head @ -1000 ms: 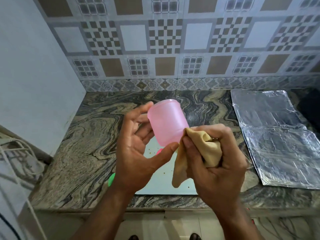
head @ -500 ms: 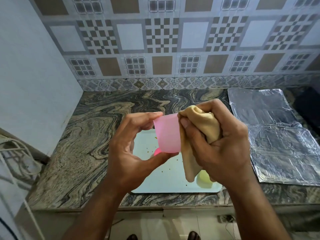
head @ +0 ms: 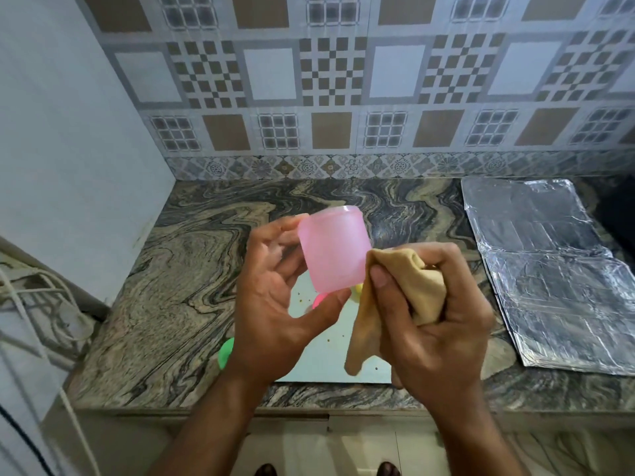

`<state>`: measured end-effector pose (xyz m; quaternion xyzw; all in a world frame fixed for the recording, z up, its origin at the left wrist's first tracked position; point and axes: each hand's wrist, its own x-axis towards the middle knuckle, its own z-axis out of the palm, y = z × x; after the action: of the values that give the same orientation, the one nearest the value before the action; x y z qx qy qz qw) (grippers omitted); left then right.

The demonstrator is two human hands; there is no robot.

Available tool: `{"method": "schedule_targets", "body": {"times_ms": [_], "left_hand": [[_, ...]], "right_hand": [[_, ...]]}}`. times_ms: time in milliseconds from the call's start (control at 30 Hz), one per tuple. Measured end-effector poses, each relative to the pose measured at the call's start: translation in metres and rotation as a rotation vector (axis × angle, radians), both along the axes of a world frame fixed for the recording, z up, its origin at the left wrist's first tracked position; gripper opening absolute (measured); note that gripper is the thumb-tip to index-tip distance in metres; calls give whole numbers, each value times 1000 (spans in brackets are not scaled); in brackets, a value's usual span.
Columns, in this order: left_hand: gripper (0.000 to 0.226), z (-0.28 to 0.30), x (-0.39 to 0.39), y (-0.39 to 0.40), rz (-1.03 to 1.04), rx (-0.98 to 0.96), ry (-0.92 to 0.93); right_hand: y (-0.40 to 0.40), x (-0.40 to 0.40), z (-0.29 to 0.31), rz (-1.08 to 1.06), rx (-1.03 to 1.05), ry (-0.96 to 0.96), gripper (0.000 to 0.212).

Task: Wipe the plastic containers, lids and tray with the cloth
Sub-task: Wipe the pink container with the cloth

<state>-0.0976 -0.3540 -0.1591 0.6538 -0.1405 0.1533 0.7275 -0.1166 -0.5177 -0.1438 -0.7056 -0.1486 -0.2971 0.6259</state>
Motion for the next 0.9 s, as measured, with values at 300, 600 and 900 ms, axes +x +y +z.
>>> {"method": "schedule_targets", "body": {"times_ms": [300,600,900], "left_hand": [[75,7,3,7,118,268,-91],[80,4,-1,1,-28,-33,121],[75,14,-3,2,-187,-227,347]], "right_hand": [[-15,8,9,-41,-210,0,15],[-18,21,16,28,-59,38,8],[-5,12,8,55,-84,33,14]]}}
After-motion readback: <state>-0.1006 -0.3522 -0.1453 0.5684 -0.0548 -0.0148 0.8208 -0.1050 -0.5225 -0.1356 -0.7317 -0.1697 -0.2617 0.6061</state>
